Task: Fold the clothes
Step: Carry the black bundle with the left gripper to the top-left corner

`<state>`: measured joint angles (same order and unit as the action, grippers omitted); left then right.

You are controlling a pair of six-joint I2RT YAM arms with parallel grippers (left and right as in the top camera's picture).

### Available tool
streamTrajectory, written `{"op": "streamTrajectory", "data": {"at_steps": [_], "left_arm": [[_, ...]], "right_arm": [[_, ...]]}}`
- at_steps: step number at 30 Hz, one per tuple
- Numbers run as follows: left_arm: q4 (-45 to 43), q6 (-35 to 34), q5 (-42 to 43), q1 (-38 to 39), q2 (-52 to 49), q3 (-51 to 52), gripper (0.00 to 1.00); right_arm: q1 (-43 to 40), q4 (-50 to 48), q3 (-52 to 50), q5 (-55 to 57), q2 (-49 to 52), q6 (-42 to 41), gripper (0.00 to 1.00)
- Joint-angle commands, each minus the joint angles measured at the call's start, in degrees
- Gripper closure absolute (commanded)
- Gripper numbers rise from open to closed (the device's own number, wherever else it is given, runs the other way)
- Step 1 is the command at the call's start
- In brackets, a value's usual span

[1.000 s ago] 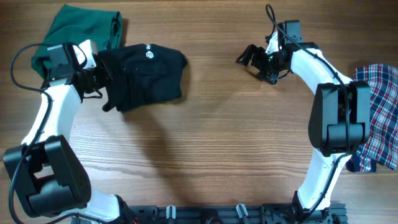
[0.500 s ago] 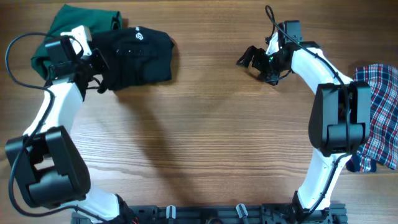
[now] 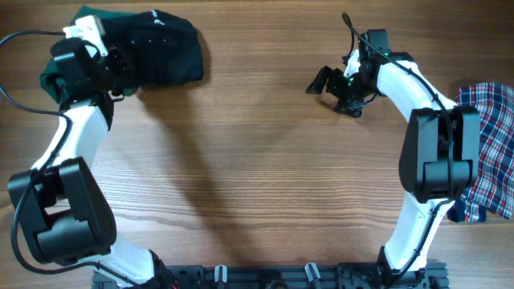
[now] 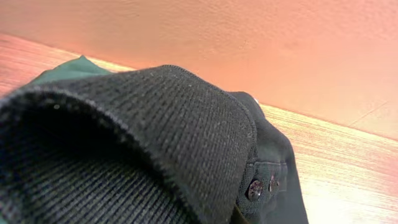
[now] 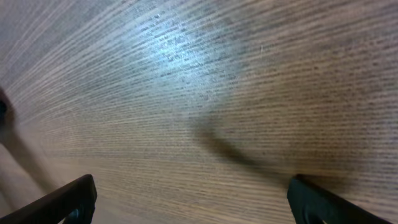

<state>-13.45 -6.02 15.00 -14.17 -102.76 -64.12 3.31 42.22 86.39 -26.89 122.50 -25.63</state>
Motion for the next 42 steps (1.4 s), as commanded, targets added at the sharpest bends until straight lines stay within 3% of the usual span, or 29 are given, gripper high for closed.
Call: {"op": "streamTrajectory", "data": {"at_steps": [1, 6, 18, 24, 29, 35, 42], "left_arm": [[2.80, -0.39, -0.85, -1.11, 0.31, -3.28, 0.96], [8.57, -0.39, 3.19, 0.20, 0.33, -7.56, 0.96], [8.13, -0.37, 3.02, 3.82, 0.33, -10.08, 0.96], [8.09, 3.82, -0.33, 3.63, 0.31, -12.92, 0.96], [7.45, 4.31, -1.99, -0.02, 0.31, -13.16, 0.96], [6.75, 4.33, 4.07, -5.64, -2.19, -13.16, 0.96], [3.13, 4.28, 4.57, -9.07, -7.45, -13.16, 0.96]], "right_arm": [[-0.02, 1.33, -1.22, 2.93, 1.16, 0.15, 0.00], [-0.02, 1.31, -1.22, 2.95, 1.16, 0.20, 0.00], [-0.02, 0.92, -1.22, 2.93, 1.16, 1.62, 0.00], [-0.02, 1.11, -1.22, 2.91, 1.16, 1.44, 0.00], [0.00, 2.40, -1.22, 2.93, 1.18, 1.46, 0.00], [0.00, 2.45, -1.22, 1.18, 1.16, 1.44, 0.00], [0.00, 3.78, -1.22, 0.28, 1.16, 1.55, 0.00]]}}
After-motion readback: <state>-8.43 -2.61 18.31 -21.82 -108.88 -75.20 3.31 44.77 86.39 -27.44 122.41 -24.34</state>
